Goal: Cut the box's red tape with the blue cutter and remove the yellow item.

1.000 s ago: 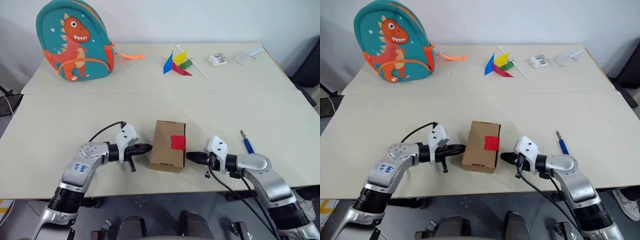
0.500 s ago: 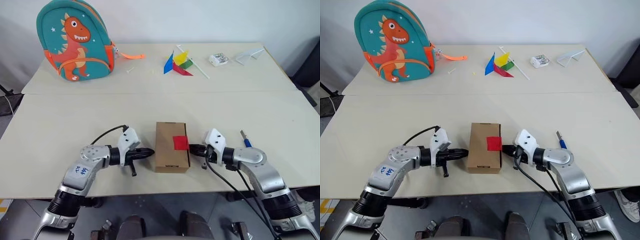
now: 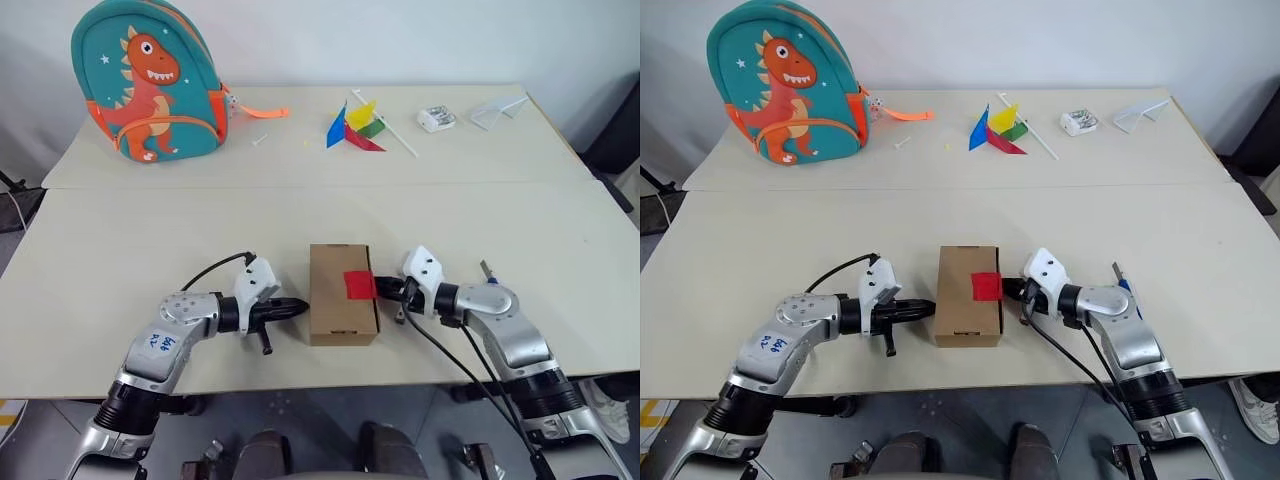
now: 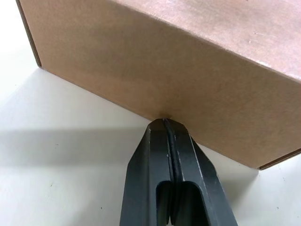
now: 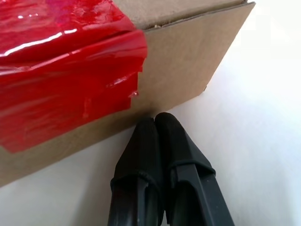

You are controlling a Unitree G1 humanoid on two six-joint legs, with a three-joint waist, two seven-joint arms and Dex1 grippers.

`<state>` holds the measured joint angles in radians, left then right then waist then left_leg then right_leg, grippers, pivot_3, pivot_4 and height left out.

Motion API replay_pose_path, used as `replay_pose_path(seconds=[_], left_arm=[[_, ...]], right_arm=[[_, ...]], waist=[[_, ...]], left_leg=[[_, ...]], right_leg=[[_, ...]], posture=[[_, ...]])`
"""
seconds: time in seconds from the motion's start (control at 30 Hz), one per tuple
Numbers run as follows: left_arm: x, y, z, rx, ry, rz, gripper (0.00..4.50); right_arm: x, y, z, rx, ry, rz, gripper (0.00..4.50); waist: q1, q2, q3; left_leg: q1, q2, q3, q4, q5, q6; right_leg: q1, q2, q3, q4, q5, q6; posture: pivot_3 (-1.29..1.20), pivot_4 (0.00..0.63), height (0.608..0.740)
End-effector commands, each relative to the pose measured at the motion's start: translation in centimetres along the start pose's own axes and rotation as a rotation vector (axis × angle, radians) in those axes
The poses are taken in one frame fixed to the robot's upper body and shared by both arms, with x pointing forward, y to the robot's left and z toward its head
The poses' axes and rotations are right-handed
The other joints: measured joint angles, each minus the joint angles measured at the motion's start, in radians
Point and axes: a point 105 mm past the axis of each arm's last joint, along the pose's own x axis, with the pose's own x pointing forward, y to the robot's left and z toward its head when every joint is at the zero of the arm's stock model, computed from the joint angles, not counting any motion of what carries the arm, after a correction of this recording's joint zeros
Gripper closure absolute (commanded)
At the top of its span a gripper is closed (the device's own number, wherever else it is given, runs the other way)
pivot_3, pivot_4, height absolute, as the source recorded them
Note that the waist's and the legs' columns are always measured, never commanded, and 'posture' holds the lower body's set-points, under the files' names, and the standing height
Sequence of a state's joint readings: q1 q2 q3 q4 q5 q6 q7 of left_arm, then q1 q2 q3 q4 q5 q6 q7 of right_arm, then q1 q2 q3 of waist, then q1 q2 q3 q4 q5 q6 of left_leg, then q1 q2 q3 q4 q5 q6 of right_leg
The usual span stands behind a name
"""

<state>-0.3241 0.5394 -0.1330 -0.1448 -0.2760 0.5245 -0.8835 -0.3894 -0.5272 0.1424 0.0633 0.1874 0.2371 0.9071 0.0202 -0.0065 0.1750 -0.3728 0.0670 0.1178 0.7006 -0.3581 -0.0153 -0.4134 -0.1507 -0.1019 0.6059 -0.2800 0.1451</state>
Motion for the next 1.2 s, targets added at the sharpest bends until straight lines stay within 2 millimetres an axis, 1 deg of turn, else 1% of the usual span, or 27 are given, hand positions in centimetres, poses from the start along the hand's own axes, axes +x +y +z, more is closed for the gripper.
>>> replay_pose_path(seconds=[0.03,0.07,0.1,0.13,0.2,0.23,0.3,0.33,0.37,0.4,0.47,0.53,0.57,0.6,0.67,0.73,0.8,0.87,0.93,1.0,1.2], left_arm=[[-2.5,1.1,0.4,0.046,-0.007,0.046,4.5],[-3.3,1.4,0.4,0.053,-0.011,0.051,4.5],[-4.5,1.9,0.5,0.07,-0.02,0.061,4.5],[-5.4,2.3,0.8,0.09,-0.042,0.067,4.5],[-6.5,2.6,1.2,0.122,-0.075,0.067,4.5],[-6.8,2.7,1.4,0.137,-0.081,0.058,4.5],[-7.3,2.6,3.5,0.145,-0.17,-0.013,4.5],[-7.4,2.4,4.2,0.141,-0.197,-0.042,4.5],[-7.0,2.4,5.3,0.159,-0.229,-0.07,4.5],[-6.6,2.3,6.0,0.171,-0.243,-0.092,4.5],[-5.1,1.8,7.8,0.224,-0.272,-0.15,4.5],[-3.9,1.1,8.8,0.256,-0.291,-0.204,4.5],[-3.5,0.7,9.1,0.267,-0.298,-0.227,4.5],[-3.2,0.5,9.3,0.275,-0.302,-0.241,4.5],[-1.8,-0.2,9.8,0.289,-0.302,-0.297,4.5],[-0.6,-0.6,9.8,0.284,-0.288,-0.334,4.5],[0.4,-0.8,9.2,0.283,-0.252,-0.351,4.5],[0.9,-0.8,8.9,0.283,-0.23,-0.357,4.5],[1.5,-0.7,8.3,0.281,-0.192,-0.341,4.5],[1.8,-0.6,8.0,0.272,-0.174,-0.333,4.5],[1.5,-0.4,7.5,0.275,-0.146,-0.319,4.5]], right_arm=[[-3.1,-0.8,1.7,-0.023,-0.031,-0.03,4.4],[-3.8,-0.7,2.1,-0.004,-0.038,-0.029,4.4],[-5.2,-0.6,2.7,0.062,-0.041,-0.021,4.4],[-6.1,-0.3,3.2,0.1,-0.039,-0.007,4.23],[-7.3,0.1,4.0,0.146,-0.026,0.003,3.81],[-7.7,0.1,4.2,0.183,-0.013,-0.001,3.47],[-8.8,0.2,5.3,0.296,0.007,-0.033,2.71],[-9.1,0.2,5.6,0.335,0.013,-0.042,2.4],[-9.2,0.2,6.0,0.397,0.027,-0.053,2.06],[-9.2,0.3,6.2,0.448,0.045,-0.061,1.7],[-9.0,0.5,6.6,0.549,0.109,-0.07,0.93],[-8.7,0.7,6.7,0.607,0.14,-0.067,0.25],[-8.5,0.6,6.8,0.626,0.14,-0.065,0.05],[-8.4,0.6,6.9,0.637,0.137,-0.064,0.05],[-7.8,0.1,6.8,0.658,0.142,-0.097,0.05],[-7.3,-0.1,7.0,0.665,0.146,-0.115,0.05],[-6.7,-0.4,6.6,0.725,0.14,-0.129,0.05],[-6.4,-0.4,6.5,0.758,0.144,-0.135,0.05],[-5.5,0.0,6.8,0.778,0.135,-0.11,0.05],[-4.9,0.3,6.9,0.793,0.137,-0.101,0.05],[-4.0,1.0,6.8,0.837,0.151,-0.106,0.05]], waist=[[0.001,0.0,0.0],[0.0,0.0,0.0],[0.001,0.0,0.0],[0.001,0.0,0.0],[0.002,0.0,0.0],[0.002,0.001,0.0],[0.002,0.0,0.0],[0.004,0.0,0.0],[0.006,0.0,0.0],[0.006,0.0,0.0],[0.005,0.0,0.0],[0.004,0.0,0.0],[0.004,0.0,0.0],[0.003,0.0,0.0],[0.003,0.0,0.0],[0.003,0.0,0.0],[0.003,0.0,0.0],[0.002,0.0,0.0],[0.001,0.0,0.0],[-0.003,0.0,0.0],[0.0,0.0,0.0]], left_leg=[[0.0,0.0,0.0,0.0,0.0,0.0],[0.0,0.0,0.0,-0.001,0.0,0.0],[0.0,0.0,0.0,-0.001,0.0,0.0],[0.0,0.0,0.0,-0.001,0.0,0.0],[0.0,0.0,0.0,-0.001,0.0,0.0],[0.0,0.0,0.0,-0.001,0.0,0.0],[0.0,0.0,0.0,-0.001,-0.001,0.0],[0.0,0.0,0.0,-0.001,-0.001,0.0],[0.0,0.0,0.0,-0.001,-0.001,0.0],[-0.001,0.0,0.0,-0.001,-0.001,0.0],[-0.001,0.0,0.0,0.0,-0.001,0.0],[-0.001,0.0,0.0,0.0,-0.001,0.0],[-0.001,0.0,0.0,0.0,-0.001,0.0],[-0.001,0.0,0.0,-0.001,-0.001,0.0],[-0.001,0.0,0.0,-0.003,-0.001,0.0],[-0.002,0.0,0.001,-0.003,-0.001,0.0],[-0.002,0.0,0.002,-0.003,-0.001,0.0],[-0.001,0.0,0.003,-0.003,-0.001,0.0],[-0.002,0.0,0.003,-0.003,-0.001,0.0],[-0.002,0.0,0.003,-0.003,-0.001,0.0],[-0.002,0.0,0.002,-0.003,-0.001,0.0]], right_leg=[[0.0,0.0,0.0,0.0,0.0,0.0],[0.0,0.0,0.0,-0.001,0.0,0.0],[-0.001,0.0,0.0,-0.001,0.0,0.0],[-0.001,0.0,0.0,-0.001,0.0,0.0],[-0.001,0.0,0.0,-0.001,0.0,0.0],[-0.001,0.0,-0.001,-0.001,0.0,-0.001],[0.0,0.0,0.0,-0.001,0.0,-0.001],[0.0,0.0,0.0,-0.001,0.0,-0.001],[0.0,0.0,-0.001,-0.001,0.0,-0.001],[-0.001,0.0,-0.001,-0.001,0.0,-0.001],[-0.001,0.0,-0.001,0.0,0.0,-0.001],[-0.001,0.0,0.0,0.0,0.0,-0.001],[-0.001,0.0,-0.001,0.0,0.0,-0.001],[-0.001,0.0,-0.001,0.0,0.0,-0.001],[-0.002,0.0,-0.001,0.0,0.0,-0.001],[-0.003,0.0,-0.002,-0.001,0.0,-0.001],[-0.003,0.0,-0.002,-0.002,0.0,-0.001],[-0.002,0.0,-0.002,-0.002,0.0,-0.001],[-0.003,0.0,-0.002,-0.002,0.0,-0.001],[-0.003,0.0,-0.002,-0.002,0.0,-0.001],[-0.003,0.0,-0.002,-0.002,0.0,-0.001]], posture=[[0.0,0.15,0.74],[0.0,0.15,0.74],[0.0,0.15,0.74],[0.0,0.15,0.74],[0.0,0.15,0.74],[0.0,0.15,0.74],[0.0,0.15,0.74],[0.0,0.15,0.74],[0.0,0.15,0.74],[0.0,0.15,0.74],[0.0,0.15,0.74],[0.0,0.15,0.74],[0.0,0.15,0.74],[0.0,0.15,0.74],[0.0,0.15,0.74],[0.0,0.15,0.74],[0.0,0.15,0.74],[0.0,0.15,0.74],[0.0,0.15,0.74],[0.0,0.15,0.74],[0.0,0.15,0.74]])
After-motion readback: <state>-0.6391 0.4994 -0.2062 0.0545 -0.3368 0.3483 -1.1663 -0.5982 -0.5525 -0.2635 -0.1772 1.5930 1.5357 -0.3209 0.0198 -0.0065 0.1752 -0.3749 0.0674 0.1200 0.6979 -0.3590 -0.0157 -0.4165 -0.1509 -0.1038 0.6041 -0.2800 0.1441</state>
